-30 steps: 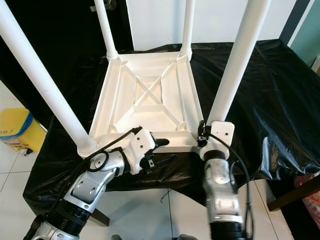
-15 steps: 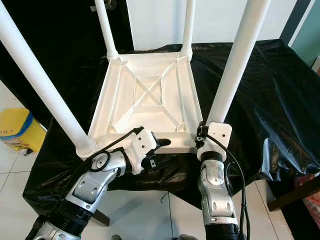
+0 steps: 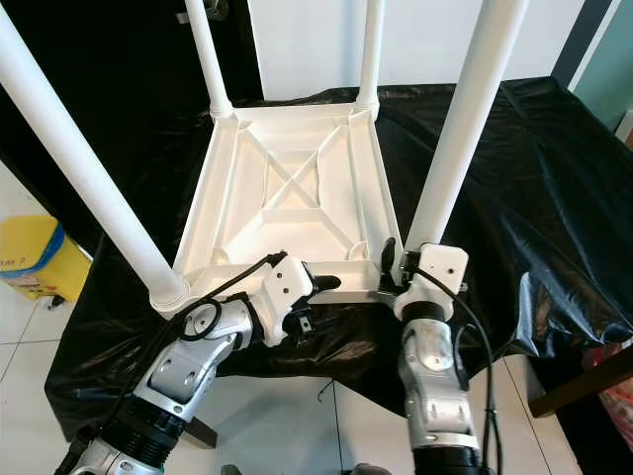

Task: Building children table

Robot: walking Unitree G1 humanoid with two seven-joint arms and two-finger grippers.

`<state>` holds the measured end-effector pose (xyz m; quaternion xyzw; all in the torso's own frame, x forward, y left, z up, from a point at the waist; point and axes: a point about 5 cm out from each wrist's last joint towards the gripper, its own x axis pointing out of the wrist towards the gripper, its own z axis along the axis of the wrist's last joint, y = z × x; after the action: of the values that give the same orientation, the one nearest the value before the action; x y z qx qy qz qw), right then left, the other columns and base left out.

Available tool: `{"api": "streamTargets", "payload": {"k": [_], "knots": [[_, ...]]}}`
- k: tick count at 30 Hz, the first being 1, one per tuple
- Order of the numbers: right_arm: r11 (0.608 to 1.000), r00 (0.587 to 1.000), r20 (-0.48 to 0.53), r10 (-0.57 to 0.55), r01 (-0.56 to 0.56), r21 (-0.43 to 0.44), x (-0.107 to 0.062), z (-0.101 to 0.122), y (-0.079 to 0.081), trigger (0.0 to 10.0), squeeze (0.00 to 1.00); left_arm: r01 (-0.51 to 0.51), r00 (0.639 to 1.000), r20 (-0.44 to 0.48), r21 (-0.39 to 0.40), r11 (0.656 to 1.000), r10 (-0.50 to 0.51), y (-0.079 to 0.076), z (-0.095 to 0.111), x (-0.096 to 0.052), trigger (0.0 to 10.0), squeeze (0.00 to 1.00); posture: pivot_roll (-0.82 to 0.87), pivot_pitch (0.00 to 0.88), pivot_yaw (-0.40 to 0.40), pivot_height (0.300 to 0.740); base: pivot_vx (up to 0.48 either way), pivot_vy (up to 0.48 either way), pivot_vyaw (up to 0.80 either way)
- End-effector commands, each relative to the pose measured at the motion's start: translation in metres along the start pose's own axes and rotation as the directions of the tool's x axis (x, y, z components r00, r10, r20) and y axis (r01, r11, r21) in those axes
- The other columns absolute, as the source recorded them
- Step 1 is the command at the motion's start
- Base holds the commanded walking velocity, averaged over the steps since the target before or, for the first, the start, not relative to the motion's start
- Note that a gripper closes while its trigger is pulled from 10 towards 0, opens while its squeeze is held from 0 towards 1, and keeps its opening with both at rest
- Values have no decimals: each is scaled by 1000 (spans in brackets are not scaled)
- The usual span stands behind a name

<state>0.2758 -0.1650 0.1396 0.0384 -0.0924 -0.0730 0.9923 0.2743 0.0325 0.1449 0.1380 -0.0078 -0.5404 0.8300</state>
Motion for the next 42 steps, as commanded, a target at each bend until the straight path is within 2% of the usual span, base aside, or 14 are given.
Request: {"api": "streamTargets", "payload": {"k": [1,3,4,7,13,19,26,27,28,36,37,38,39,42], "knots": [[1000,1000,-8,19,-19,17,-3,-1,-3,10000,1000,-76,997,4,1,997,76,5,0,-1,10000,0,-224,65,21,740,0,0,0],[997,997,-24,75,-74,33,-4,-3,-4,10000,1000,-76,997,11,2,997,76,6,1,0,10000,0,-230,69,24,740,0,0,0],[988,988,-40,148,-146,41,-4,-4,-6,10000,0,-81,997,19,12,997,81,6,2,0,10000,0,-234,72,27,740,0,0,0],[960,958,-58,279,-278,26,-1,-4,-12,10000,0,-101,994,35,30,994,100,9,4,1,10000,0,-238,77,34,740,0,0,0],[935,933,-70,353,-354,-8,4,-4,-16,10000,0,-116,993,29,23,993,115,12,3,1,10000,0,-238,74,38,740,0,0,0],[814,818,-163,552,-571,-107,28,-8,-20,10000,0,-110,994,19,-7,994,110,13,5,5,10000,0,-230,80,37,740,0,0,0],[773,783,-164,600,-620,-132,33,-7,-14,10000,0,-98,995,28,12,995,98,11,6,5,10000,0,-226,79,35,740,0,0,0],[765,775,-161,611,-631,-131,34,-6,-12,4431,0,-99,995,28,10,995,98,11,6,5,10000,0,-221,80,28,740,0,0,0],[757,768,-160,620,-639,-134,35,-5,-12,0,0,-100,995,29,8,995,100,12,6,5,10000,0,-220,82,28,740,0,0,0],[757,765,-188,616,-641,-126,33,-12,-21,0,0,-110,994,26,5,994,110,12,5,3,10000,0,-215,94,23,740,0,0,0],[766,772,-191,606,-631,-122,33,-13,-22,3294,0,-111,993,27,5,994,111,12,5,3,10000,0,-215,94,25,740,0,0,0],[766,772,-191,606,-631,-122,33,-13,-22,3294,0,-111,993,27,5,994,111,12,5,3,10000,0,-215,94,25,740,0,0,0],[775,780,-193,596,-621,-117,33,-14,-23,10000,0,-112,993,27,6,994,112,13,6,3,10000,0,-215,94,25,740,0,0,0],[802,804,-191,563,-587,-109,31,-16,-23,10000,0,-116,993,27,6,993,115,14,6,2,10000,0,-216,95,27,740,0,0,0]]}}
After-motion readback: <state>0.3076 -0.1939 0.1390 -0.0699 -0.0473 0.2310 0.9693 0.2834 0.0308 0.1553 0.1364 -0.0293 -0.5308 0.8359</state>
